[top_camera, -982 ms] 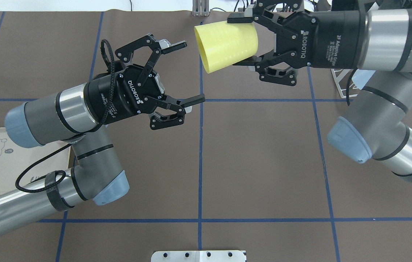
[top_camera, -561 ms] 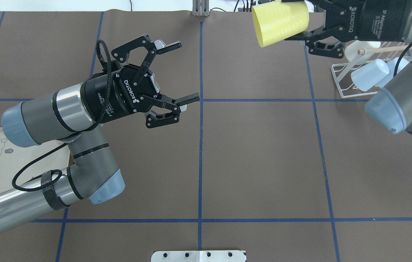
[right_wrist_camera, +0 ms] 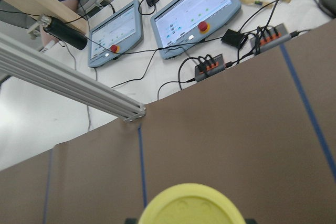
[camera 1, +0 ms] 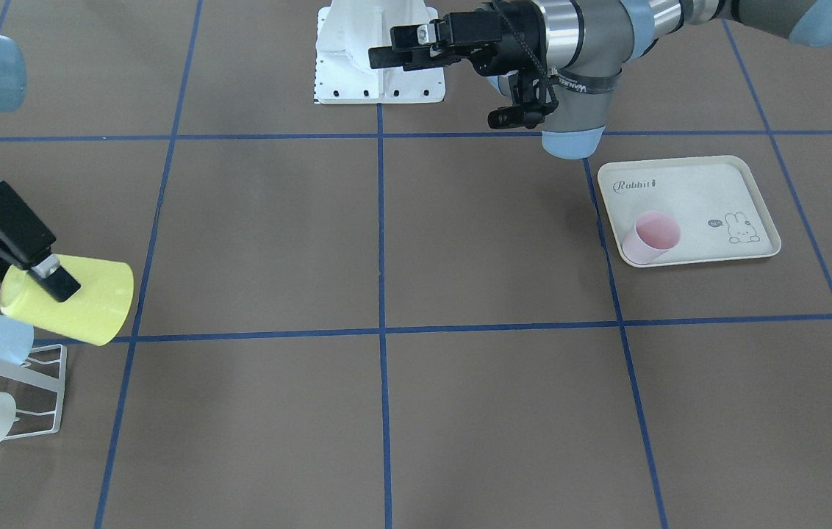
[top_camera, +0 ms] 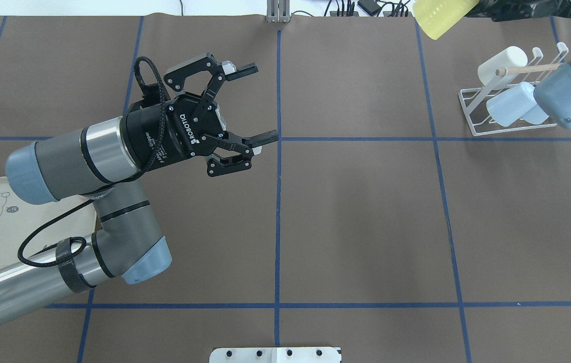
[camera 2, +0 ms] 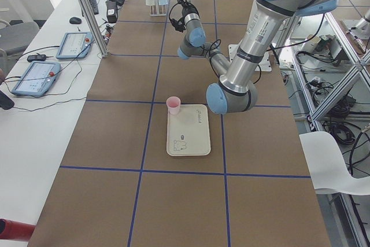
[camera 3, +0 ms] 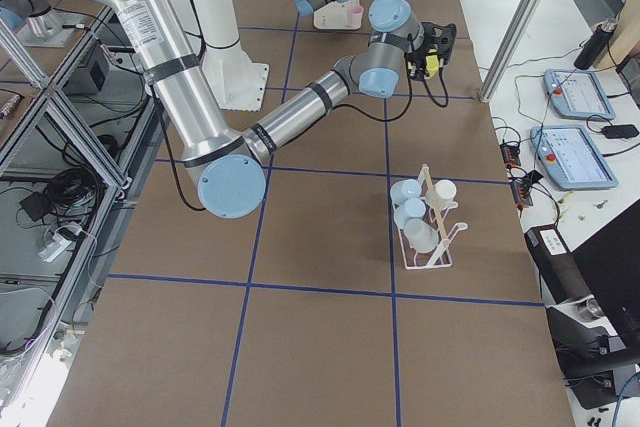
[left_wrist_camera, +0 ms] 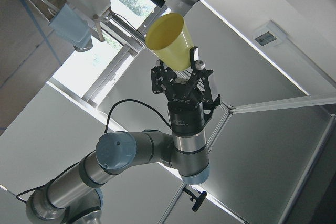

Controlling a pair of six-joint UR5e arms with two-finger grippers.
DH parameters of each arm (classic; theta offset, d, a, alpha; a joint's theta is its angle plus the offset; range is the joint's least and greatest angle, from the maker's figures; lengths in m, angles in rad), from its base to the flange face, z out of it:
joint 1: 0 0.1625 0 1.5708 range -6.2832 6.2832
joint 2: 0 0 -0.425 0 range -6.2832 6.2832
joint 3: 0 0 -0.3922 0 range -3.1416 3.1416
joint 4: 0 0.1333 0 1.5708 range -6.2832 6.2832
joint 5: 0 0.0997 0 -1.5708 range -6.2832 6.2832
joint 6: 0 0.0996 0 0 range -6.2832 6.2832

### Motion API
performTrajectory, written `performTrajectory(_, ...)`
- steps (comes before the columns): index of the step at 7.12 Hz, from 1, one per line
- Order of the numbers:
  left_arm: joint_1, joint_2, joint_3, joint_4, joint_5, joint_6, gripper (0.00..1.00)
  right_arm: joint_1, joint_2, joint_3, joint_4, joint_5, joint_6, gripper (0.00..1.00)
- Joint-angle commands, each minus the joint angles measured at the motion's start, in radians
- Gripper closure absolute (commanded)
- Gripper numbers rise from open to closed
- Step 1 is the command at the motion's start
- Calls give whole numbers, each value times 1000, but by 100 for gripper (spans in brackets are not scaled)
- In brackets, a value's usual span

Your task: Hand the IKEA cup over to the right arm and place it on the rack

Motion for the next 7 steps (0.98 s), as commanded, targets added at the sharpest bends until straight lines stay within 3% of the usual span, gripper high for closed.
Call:
performTrajectory(1,-1,1,1,34,-1,38,3,102,78,-198,-162,11,-463,100)
performTrajectory(3,0,1,7,35,0,39,3,155,95,-390,-161,29,-778,100)
performTrajectory(5,3,-1,12,49,2,47,3,185,101,-480,-158,79,-855,100)
performTrajectory(7,8,-4,18,49,3,53,3,186,71,-500,-150,80,-870,100)
